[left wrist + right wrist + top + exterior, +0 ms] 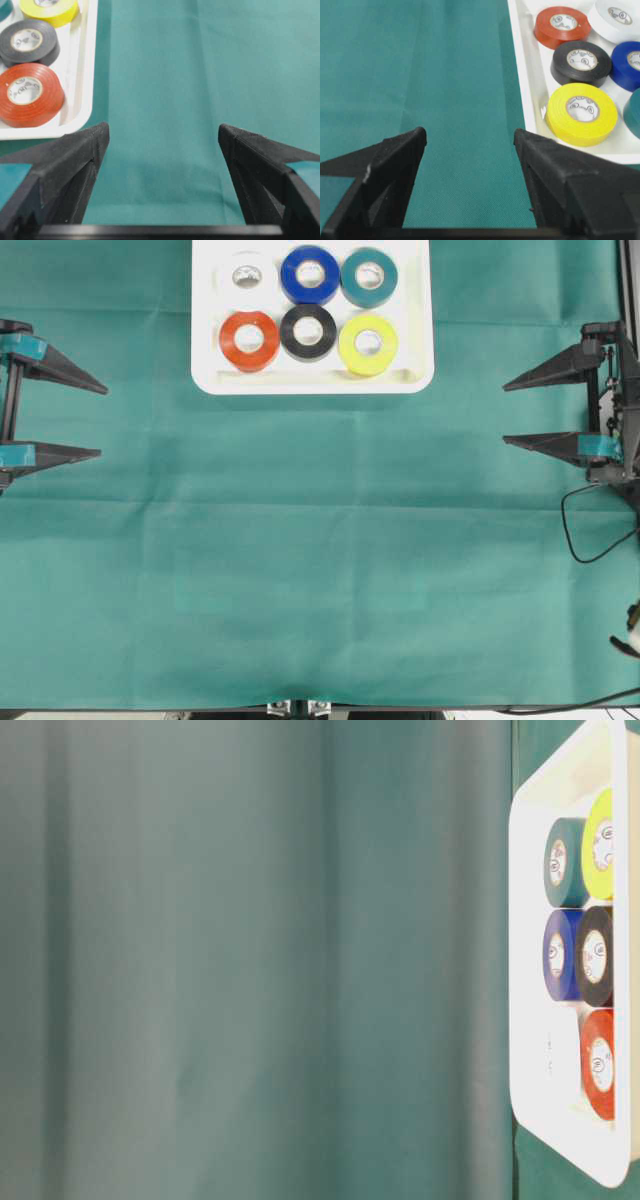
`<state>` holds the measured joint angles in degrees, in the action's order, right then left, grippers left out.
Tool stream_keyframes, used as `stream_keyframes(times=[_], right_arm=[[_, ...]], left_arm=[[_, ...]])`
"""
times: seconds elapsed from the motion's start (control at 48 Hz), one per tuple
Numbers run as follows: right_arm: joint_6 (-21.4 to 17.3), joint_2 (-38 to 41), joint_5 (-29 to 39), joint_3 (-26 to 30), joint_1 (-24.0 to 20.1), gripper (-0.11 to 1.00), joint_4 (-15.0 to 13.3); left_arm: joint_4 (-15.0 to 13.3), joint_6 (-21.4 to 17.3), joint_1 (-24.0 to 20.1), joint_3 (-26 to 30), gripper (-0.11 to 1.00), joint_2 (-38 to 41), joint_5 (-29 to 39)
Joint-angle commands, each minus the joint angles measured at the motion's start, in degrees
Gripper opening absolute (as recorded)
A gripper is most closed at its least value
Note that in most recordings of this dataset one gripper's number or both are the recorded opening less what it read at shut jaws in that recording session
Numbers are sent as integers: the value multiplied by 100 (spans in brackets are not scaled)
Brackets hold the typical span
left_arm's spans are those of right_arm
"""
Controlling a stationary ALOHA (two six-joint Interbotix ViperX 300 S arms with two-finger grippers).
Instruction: Put the tape alternately from left to right into the white case.
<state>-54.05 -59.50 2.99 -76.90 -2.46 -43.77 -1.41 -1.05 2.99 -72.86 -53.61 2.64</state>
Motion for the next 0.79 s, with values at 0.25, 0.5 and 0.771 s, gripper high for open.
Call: stream_keyframes(times=[0.25, 0.5, 0.771], right_arm=[[-9, -176, 167, 9, 9, 78, -9], [-9, -246, 211, 0, 9, 78, 0], [-9, -246, 211, -26, 9, 78, -9]], left_arm=[[9, -88, -70, -105, 59, -378, -44], [9, -79, -105, -211, 59, -563, -44], [9, -79, -105, -255, 59, -677, -44]])
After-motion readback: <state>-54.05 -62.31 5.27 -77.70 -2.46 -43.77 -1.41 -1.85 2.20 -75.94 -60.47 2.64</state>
